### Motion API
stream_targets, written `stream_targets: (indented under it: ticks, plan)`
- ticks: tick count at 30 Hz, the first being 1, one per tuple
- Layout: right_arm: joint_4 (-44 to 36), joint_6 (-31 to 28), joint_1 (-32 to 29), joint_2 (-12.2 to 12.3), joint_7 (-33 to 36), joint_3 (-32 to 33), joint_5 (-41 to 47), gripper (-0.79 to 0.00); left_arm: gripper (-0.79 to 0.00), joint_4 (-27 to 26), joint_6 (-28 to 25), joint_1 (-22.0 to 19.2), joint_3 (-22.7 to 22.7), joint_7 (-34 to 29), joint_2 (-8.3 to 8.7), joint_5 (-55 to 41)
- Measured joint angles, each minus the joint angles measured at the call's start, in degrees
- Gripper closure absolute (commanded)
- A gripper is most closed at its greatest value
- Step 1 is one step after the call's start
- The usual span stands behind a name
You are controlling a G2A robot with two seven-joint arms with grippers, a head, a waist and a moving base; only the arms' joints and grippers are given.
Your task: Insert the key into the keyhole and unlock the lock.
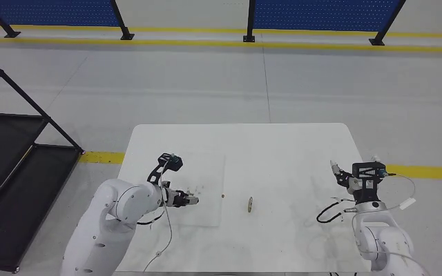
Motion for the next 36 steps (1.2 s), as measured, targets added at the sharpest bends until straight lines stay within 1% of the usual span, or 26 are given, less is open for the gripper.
stream_targets:
  ticks: [9,16,17,18,20,22,23,25,26,32,36]
  plan:
    - [0.00,0.00,0.00,0.00,0.00,0.00,0.00,-0.785,-0.785,6.13,1.35,-3.33,2.08,0.31,0.11,-1.95]
    - [0.00,0.00,0.00,0.00,0.00,0.00,0.00,-0.785,-0.785,9.58,3.68,-4.57,2.88,2.30,0.13,-2.99]
    - [0.00,0.00,0.00,0.00,0.00,0.00,0.00,-0.785,-0.763,9.81,3.79,-4.67,2.98,2.37,0.15,-3.01]
    - [0.00,0.00,0.00,0.00,0.00,0.00,0.00,-0.785,-0.717,10.10,4.09,-4.74,3.12,2.42,0.18,-3.08]
    - [0.00,0.00,0.00,0.00,0.00,0.00,0.00,-0.785,-0.665,10.38,4.58,-4.86,3.36,2.50,0.21,-3.26]
    - [0.00,0.00,0.00,0.00,0.00,0.00,0.00,-0.785,-0.579,10.71,5.16,-5.01,3.64,2.59,0.24,-3.55]
    - [0.00,0.00,0.00,0.00,0.00,0.00,0.00,-0.785,-0.508,10.84,5.40,-5.10,3.77,2.64,0.25,-3.64]
    - [0.00,0.00,0.00,0.00,0.00,0.00,0.00,-0.785,-0.413,11.19,6.09,-5.32,4.05,2.76,0.27,-3.91]
    - [0.00,0.00,0.00,0.00,0.00,0.00,0.00,-0.785,-0.379,11.35,6.40,-5.43,4.18,2.85,0.28,-3.95]
    - [0.00,0.00,0.00,0.00,0.00,0.00,0.00,-0.785,-0.329,12.26,7.86,-6.04,5.22,3.00,0.36,-3.99]
    - [0.00,0.00,0.00,0.00,0.00,0.00,0.00,-0.785,-0.277,13.01,8.84,-6.45,5.92,3.70,0.46,-2.72]
